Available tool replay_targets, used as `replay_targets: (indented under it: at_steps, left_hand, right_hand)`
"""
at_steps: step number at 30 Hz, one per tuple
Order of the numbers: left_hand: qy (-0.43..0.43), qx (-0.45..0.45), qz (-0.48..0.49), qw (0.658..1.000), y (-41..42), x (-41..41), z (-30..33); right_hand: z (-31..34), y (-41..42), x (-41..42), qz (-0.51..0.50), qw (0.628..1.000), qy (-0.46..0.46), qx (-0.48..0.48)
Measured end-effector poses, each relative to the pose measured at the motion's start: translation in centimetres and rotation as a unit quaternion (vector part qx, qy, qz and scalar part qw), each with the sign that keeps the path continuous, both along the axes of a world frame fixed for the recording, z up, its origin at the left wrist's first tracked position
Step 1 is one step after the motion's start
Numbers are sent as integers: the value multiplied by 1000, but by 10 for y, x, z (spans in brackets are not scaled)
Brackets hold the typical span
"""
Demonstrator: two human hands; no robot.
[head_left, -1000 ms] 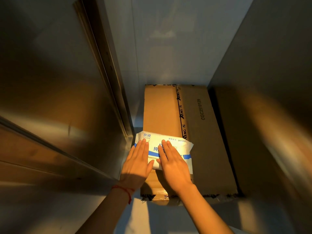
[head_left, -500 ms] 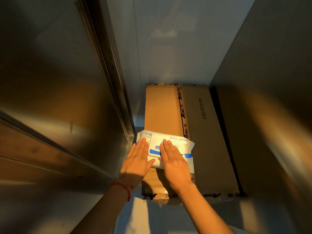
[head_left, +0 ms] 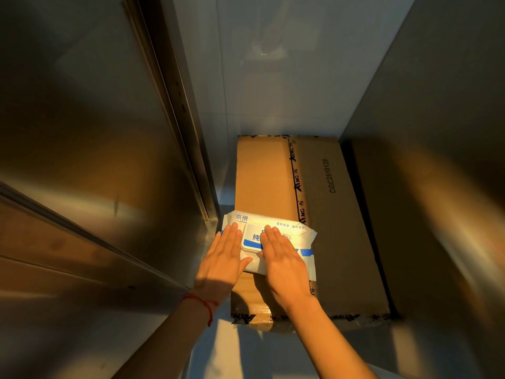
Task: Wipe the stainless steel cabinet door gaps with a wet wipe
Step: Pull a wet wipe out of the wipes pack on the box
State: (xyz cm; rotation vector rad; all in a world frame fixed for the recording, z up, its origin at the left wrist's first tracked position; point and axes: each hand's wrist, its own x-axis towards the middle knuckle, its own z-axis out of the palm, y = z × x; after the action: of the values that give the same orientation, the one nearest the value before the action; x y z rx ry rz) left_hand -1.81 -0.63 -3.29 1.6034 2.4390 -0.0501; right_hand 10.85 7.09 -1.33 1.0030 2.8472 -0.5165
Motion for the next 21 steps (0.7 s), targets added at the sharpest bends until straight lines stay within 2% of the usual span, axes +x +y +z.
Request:
replay_targets:
  at_steps: [21]
  left_hand:
    - [2, -14, -1, 1000, 1, 1, -1]
  right_hand:
    - [8, -1, -1, -14, 1000, 18, 11]
